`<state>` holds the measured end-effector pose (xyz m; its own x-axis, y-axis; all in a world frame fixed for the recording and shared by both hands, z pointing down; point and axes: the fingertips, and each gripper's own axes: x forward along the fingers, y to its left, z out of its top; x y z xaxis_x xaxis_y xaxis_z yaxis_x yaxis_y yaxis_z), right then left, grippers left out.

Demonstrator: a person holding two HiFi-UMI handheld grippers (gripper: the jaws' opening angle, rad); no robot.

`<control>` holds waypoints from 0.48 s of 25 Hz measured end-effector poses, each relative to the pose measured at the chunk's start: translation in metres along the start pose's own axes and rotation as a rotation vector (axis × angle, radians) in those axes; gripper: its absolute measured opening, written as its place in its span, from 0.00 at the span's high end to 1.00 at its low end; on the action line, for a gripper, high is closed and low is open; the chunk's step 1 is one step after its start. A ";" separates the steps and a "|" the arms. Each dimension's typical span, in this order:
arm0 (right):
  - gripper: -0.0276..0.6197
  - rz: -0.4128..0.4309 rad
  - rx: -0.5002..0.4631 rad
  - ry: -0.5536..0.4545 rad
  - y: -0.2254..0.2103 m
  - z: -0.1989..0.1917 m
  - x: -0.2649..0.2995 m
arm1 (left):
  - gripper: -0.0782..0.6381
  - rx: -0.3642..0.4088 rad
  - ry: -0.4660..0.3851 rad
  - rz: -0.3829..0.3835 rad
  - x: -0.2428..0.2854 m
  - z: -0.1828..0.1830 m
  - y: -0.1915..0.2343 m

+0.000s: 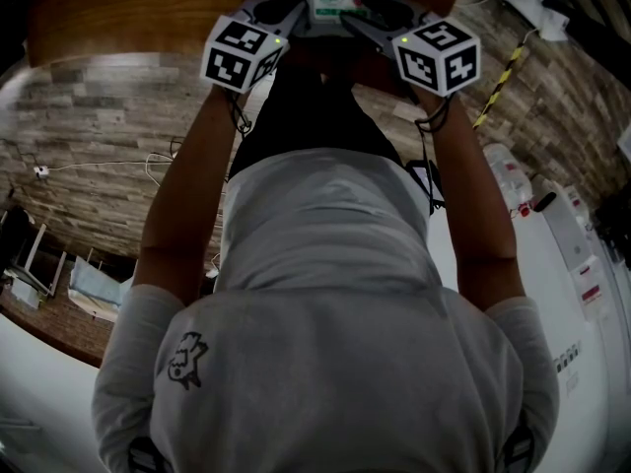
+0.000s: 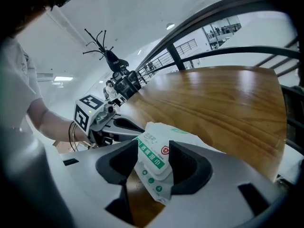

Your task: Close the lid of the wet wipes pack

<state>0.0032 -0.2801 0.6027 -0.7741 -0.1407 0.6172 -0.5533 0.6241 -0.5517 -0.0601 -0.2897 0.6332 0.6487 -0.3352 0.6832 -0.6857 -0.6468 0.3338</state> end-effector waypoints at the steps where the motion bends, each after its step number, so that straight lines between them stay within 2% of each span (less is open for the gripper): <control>1: 0.66 -0.006 -0.009 -0.003 -0.001 0.000 0.001 | 0.87 -0.001 0.001 0.000 0.000 0.000 0.000; 8: 0.66 -0.047 -0.104 0.041 -0.001 -0.006 0.009 | 0.87 -0.008 0.000 0.001 -0.002 -0.001 0.001; 12: 0.66 -0.055 -0.126 0.050 -0.002 -0.007 0.009 | 0.87 -0.011 0.002 0.004 -0.002 -0.001 0.001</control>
<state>-0.0008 -0.2768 0.6133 -0.7257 -0.1411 0.6734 -0.5490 0.7087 -0.4432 -0.0621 -0.2888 0.6326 0.6450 -0.3362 0.6863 -0.6922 -0.6375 0.3382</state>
